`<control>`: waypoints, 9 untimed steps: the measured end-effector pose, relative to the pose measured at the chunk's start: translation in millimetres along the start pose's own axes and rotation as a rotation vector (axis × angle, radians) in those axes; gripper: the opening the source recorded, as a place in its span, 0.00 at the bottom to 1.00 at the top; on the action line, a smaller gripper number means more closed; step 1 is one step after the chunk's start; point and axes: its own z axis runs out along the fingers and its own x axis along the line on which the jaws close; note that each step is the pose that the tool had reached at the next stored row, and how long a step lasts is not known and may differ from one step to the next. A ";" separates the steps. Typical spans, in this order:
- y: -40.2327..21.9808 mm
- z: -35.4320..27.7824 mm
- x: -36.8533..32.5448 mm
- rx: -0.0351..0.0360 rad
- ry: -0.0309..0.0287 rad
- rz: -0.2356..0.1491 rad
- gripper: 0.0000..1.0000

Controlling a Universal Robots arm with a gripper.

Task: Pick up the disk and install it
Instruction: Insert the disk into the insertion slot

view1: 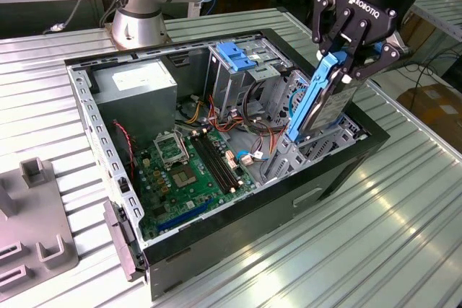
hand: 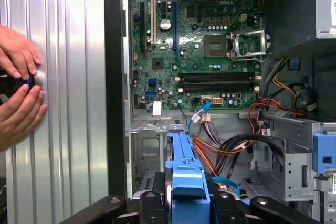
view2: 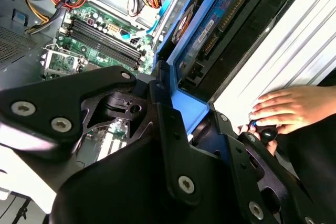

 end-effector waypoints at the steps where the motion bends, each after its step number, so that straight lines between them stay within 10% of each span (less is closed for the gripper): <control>1: 0.0 0.7 0.0 0.0000 0.0000 0.000 0.37; 9: -0.4 7.4 -0.1 0.0000 0.0001 0.001 0.37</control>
